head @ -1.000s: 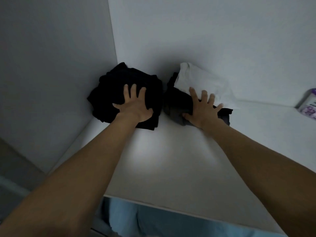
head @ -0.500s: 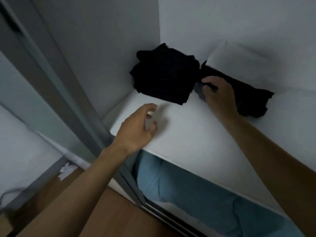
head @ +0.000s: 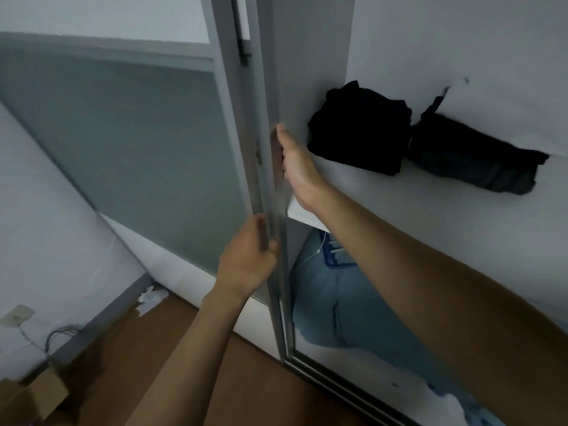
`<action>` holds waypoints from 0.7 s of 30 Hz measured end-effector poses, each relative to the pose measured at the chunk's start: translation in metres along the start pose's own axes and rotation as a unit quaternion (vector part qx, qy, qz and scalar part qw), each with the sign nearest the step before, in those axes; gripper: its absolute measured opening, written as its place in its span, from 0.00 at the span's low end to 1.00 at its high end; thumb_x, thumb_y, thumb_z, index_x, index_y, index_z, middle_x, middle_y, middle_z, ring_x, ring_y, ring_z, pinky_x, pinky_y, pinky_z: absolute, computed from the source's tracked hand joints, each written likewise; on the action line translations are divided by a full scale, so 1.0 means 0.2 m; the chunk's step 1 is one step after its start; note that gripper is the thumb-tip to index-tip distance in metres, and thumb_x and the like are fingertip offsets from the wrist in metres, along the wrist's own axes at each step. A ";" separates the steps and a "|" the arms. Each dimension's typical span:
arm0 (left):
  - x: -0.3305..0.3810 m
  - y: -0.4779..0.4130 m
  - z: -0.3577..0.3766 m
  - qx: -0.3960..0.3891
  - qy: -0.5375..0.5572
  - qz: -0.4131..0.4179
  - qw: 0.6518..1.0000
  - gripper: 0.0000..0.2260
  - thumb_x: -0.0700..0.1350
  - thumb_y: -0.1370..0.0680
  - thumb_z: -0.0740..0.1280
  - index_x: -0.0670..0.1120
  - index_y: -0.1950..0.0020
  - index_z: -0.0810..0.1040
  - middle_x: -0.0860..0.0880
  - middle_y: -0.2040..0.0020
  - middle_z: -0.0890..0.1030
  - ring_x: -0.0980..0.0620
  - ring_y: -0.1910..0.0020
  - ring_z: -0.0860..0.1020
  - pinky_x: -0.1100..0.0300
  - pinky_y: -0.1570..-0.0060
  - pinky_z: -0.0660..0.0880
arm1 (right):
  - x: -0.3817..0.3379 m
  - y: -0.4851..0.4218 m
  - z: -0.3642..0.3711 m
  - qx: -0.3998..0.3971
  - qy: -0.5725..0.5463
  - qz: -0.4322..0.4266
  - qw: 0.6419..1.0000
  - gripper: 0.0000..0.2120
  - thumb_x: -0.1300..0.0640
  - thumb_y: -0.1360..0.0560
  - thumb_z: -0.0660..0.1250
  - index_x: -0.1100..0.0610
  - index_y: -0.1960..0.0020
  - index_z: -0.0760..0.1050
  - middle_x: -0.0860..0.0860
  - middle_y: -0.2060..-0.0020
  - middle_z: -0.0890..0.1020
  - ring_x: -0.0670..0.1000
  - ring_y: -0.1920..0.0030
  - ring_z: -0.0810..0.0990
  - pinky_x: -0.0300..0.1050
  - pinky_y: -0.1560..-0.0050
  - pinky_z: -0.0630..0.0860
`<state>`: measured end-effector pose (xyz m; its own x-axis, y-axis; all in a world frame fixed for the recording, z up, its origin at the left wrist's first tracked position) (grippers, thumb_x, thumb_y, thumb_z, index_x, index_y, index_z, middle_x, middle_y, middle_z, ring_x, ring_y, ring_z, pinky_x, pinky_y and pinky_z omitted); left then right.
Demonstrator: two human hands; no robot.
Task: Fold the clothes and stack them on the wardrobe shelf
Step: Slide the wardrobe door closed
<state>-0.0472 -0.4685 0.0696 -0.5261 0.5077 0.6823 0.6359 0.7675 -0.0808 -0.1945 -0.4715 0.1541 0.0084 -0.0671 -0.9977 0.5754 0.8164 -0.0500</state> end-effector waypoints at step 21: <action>0.74 0.09 0.66 -0.063 -0.200 0.312 0.927 0.22 0.58 0.17 0.55 0.46 0.57 0.79 0.44 0.59 0.82 0.44 0.61 0.81 0.56 0.63 0.70 | -0.03 0.70 -0.85 0.162 -0.034 -0.089 0.982 0.25 0.40 0.17 0.49 0.49 0.57 0.81 0.51 0.62 0.81 0.51 0.58 0.78 0.50 0.47 0.71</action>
<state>-0.1874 -0.3272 0.0736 -0.1856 0.9608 0.2059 0.9340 0.2375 -0.2668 -0.2535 -0.2583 0.1459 -0.0679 -0.2384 -0.9688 0.8029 0.5634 -0.1949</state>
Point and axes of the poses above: each hand's wrist, its own y-axis away from the middle knuckle, its own z-axis out of the palm, x = y × z, the point moved 7 cm from there along -y, towards the middle knuckle
